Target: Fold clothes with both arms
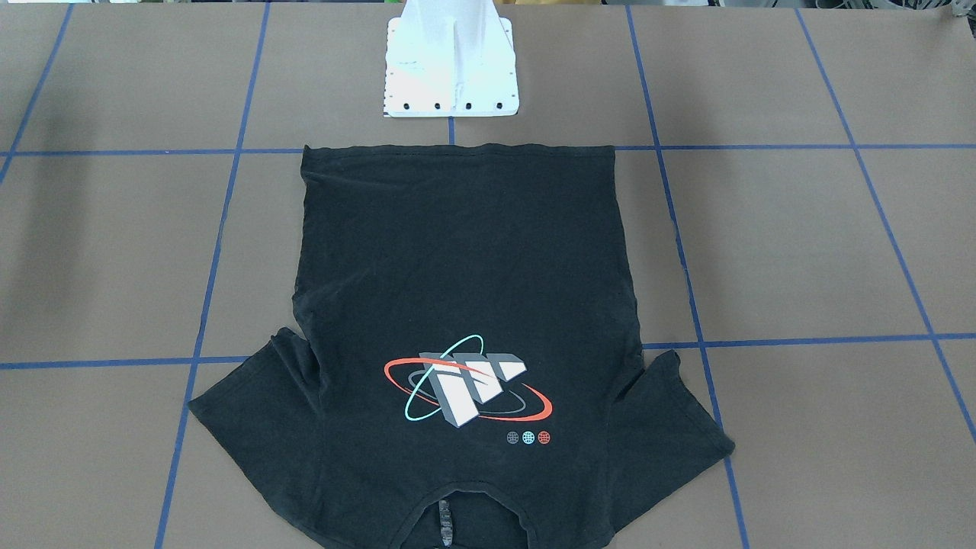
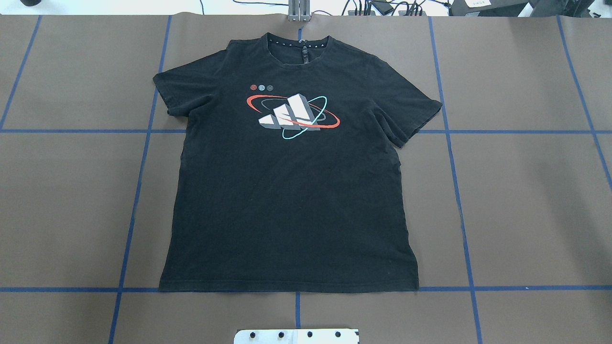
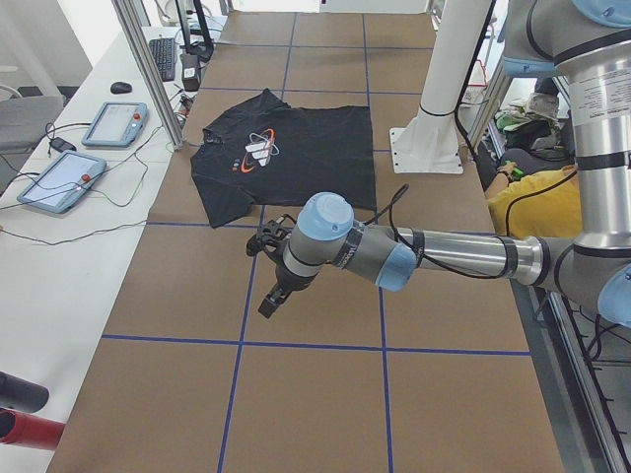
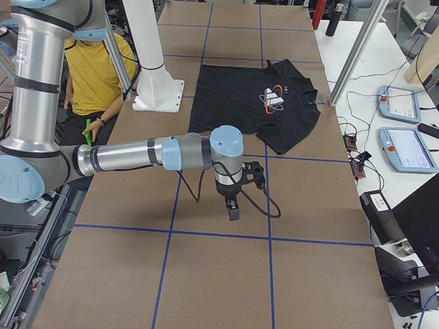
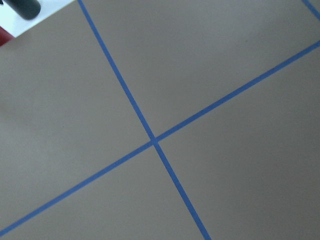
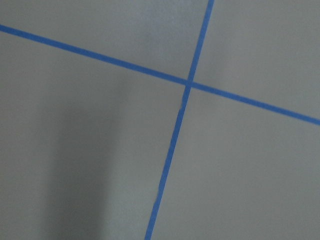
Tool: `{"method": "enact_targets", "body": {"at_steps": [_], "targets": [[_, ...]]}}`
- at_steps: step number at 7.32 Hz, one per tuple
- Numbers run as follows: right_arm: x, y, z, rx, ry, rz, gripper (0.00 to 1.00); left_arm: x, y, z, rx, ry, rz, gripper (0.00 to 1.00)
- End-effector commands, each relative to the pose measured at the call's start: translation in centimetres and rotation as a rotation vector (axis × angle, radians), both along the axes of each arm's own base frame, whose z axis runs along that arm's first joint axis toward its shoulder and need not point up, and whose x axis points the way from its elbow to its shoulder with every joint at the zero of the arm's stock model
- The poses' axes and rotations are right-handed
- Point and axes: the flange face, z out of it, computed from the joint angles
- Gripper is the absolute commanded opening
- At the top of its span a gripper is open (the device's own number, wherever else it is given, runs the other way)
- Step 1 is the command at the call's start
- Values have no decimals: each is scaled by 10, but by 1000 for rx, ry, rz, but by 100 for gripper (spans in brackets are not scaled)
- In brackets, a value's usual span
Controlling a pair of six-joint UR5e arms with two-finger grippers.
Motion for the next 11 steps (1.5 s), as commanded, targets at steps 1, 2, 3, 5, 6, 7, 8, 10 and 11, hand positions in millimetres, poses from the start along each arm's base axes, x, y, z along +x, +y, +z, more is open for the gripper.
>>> {"method": "enact_targets", "body": {"at_steps": [1,2,3,5,6,7,8,10,11], "targets": [[-3,-28,-21,102,-6,1,100,-1,-46,-47,228,-3,-5,100],[-5,-56,-30,107,-13,20,100,2,-85,-70,232,30,-31,100],[-14,-85,-36,61,-44,67,100,14,-125,-83,178,87,-71,100],[-40,-139,-52,35,-190,22,100,55,-170,-111,68,198,-127,100],[-62,-154,-70,84,-209,-22,100,98,-180,-131,58,233,-96,100],[-100,-162,-83,69,-229,-13,100,127,-178,-143,124,255,-44,100],[-137,-179,-105,-7,-267,78,100,163,-177,-147,119,272,4,100],[-228,-189,-102,-30,-298,211,100,187,-176,-154,105,289,25,100],[-271,-188,-90,-40,-320,280,99,188,-175,-154,115,295,28,100]]}}
